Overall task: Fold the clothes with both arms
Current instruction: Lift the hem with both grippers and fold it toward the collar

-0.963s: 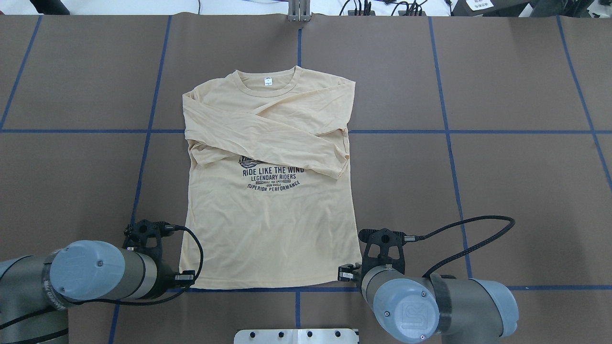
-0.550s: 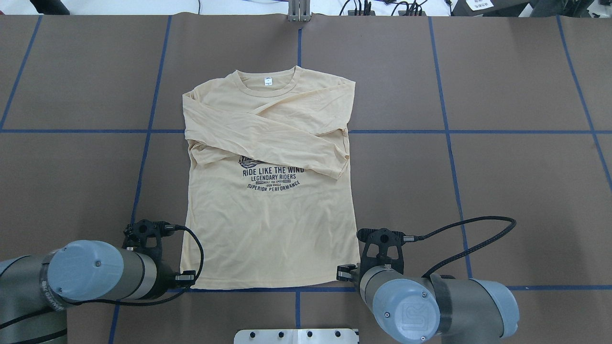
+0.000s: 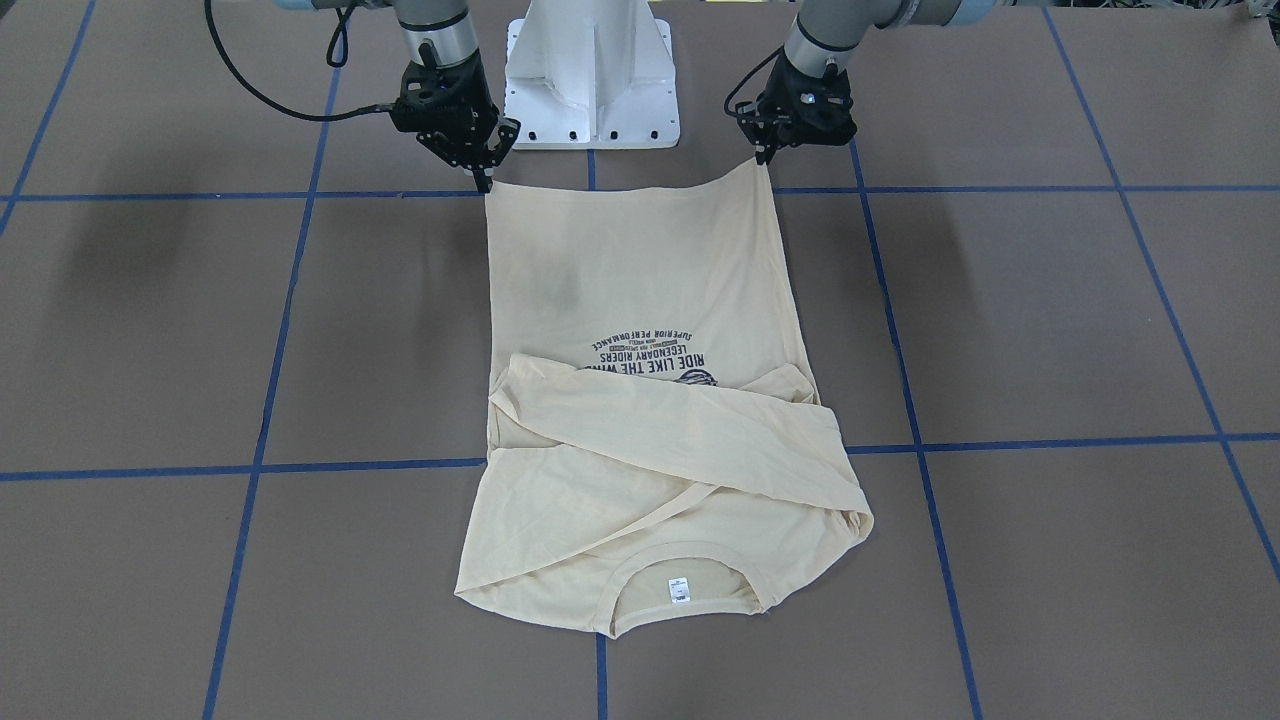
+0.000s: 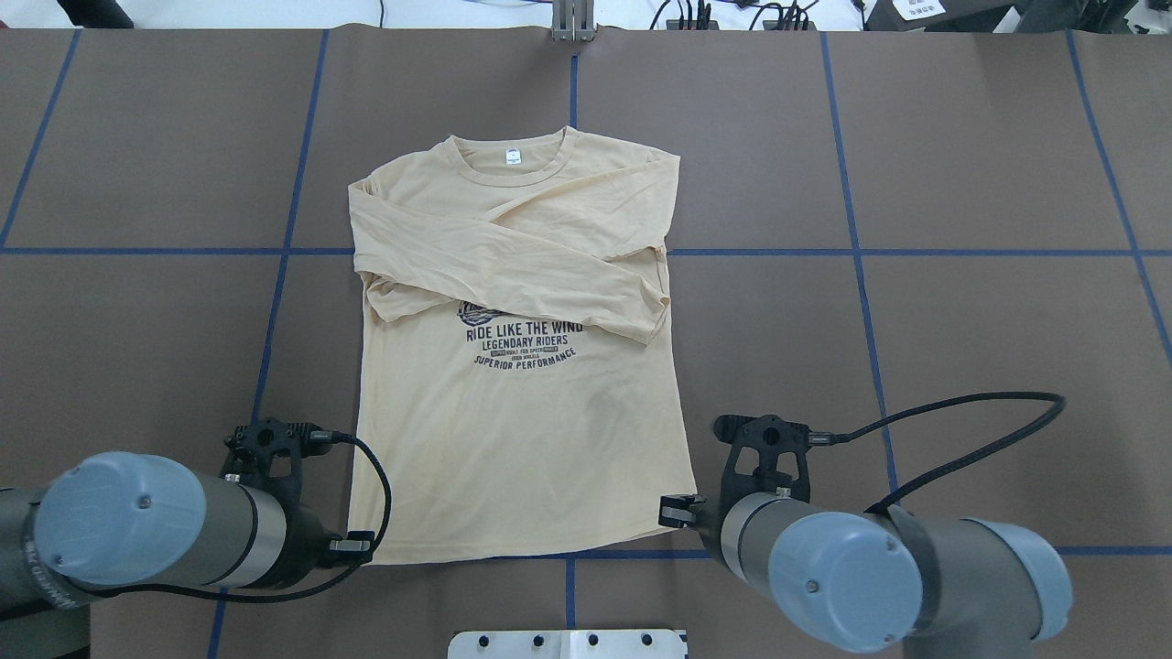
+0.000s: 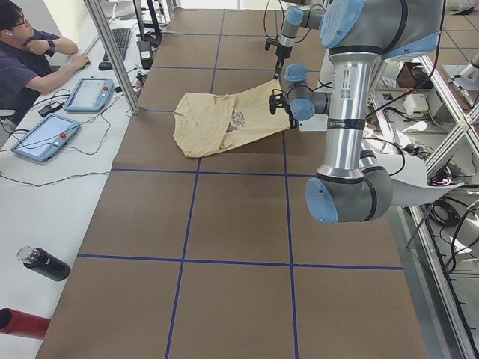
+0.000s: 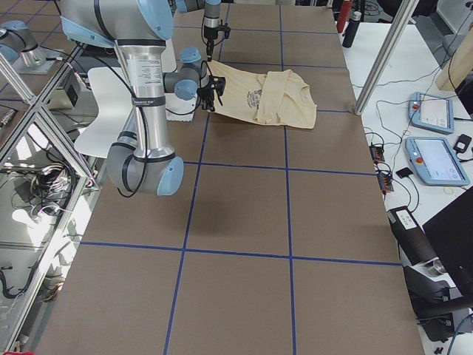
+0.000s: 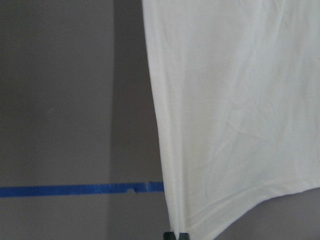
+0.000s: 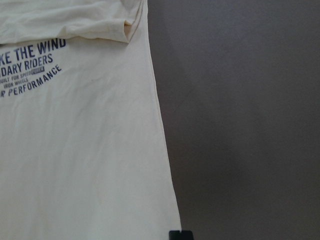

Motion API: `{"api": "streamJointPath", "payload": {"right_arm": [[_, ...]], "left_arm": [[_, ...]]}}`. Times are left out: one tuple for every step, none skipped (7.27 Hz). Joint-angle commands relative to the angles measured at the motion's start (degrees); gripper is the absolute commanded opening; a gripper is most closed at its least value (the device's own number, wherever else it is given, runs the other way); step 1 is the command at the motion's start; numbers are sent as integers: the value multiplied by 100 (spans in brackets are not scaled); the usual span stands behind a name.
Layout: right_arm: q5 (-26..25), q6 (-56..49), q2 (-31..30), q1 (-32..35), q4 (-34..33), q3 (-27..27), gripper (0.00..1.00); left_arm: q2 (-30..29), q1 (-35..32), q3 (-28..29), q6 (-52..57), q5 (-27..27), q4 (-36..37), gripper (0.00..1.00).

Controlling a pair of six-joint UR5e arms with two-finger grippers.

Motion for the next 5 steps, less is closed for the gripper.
{"api": "streamJointPath", "payload": {"right_arm": [[897,3,-500,-81,-958,1572,0],[963,12,-474,-343,-1443,2100,0],[955,20,-448,-406,-1517,2219,0],[868,21,-369,-398,-1518,1985,0],[780,12,310,-102,-1518,1278,0]], "left_arm": [[2,101,-1062,35,-790,427,0],[2,433,-1353,-34,-960,437,0],[-32,489,-1417,-52,-962,646,0],[-120,472,-1295,-53,-918,1048,0],[-329,289,-981,-44,-779,1322,0]]}}
